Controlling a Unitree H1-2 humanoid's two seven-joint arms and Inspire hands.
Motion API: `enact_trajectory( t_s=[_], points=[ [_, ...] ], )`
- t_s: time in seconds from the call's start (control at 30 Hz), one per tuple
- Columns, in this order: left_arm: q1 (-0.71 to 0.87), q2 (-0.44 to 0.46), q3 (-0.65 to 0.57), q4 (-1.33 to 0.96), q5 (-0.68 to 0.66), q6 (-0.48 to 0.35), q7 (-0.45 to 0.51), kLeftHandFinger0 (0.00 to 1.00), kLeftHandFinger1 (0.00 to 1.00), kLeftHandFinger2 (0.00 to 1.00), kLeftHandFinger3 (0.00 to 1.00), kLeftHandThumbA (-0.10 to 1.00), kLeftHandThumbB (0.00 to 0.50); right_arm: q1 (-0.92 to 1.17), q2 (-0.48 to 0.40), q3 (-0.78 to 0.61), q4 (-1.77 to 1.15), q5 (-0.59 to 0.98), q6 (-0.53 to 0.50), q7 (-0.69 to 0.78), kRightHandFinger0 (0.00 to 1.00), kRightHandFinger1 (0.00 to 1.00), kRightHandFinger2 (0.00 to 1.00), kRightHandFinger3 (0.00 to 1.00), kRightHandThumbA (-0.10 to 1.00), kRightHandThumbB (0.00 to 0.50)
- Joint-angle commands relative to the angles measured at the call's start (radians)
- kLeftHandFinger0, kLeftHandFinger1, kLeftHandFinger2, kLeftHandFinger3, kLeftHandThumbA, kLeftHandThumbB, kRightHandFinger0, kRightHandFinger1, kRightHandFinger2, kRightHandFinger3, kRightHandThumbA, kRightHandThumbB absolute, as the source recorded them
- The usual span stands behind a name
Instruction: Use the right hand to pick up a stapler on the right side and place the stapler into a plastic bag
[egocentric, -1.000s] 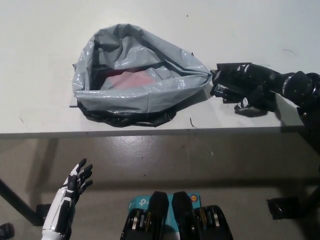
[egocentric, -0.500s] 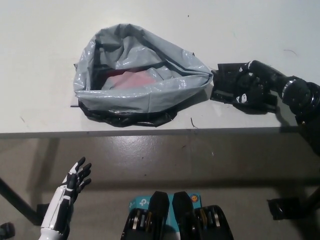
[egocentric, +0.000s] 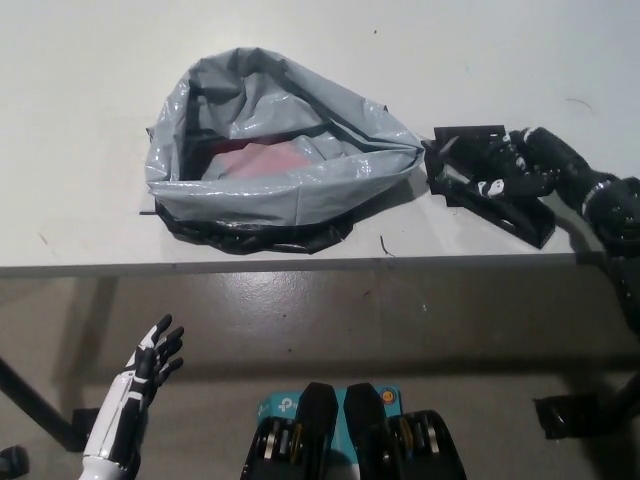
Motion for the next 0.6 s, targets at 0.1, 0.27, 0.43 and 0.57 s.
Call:
enact_trajectory(
  t_s=[0.1,0.27,0.43,0.57],
  points=[
    [0.010,0.007,-0.009,-0.022,0.027,-0.034,0.000,1.00,1.00,1.00,1.00,0.94,0.000,-0.086,0.037,-0.293,0.179,0.332,0.081,0.073,0.04,0.37,0.64,0.70,0.25,0.186],
    [0.009,0.007,-0.005,-0.020,0.032,-0.040,0.004,1.00,1.00,1.00,1.00,0.93,0.000,-0.109,0.024,-0.400,0.294,0.399,0.101,0.136,0.01,0.27,0.55,0.70,0.34,0.128],
    [0.014,0.010,-0.006,-0.023,0.034,-0.036,0.000,1.00,1.00,1.00,1.00,0.96,0.000,-0.109,0.030,-0.524,0.345,0.490,0.110,0.155,0.00,0.23,0.55,0.72,0.36,0.129],
    [0.018,0.011,-0.003,-0.021,0.032,-0.036,-0.001,1.00,1.00,1.00,1.00,0.96,0.000,-0.122,0.035,-0.598,0.385,0.539,0.121,0.153,0.00,0.21,0.52,0.74,0.39,0.176]
  ],
)
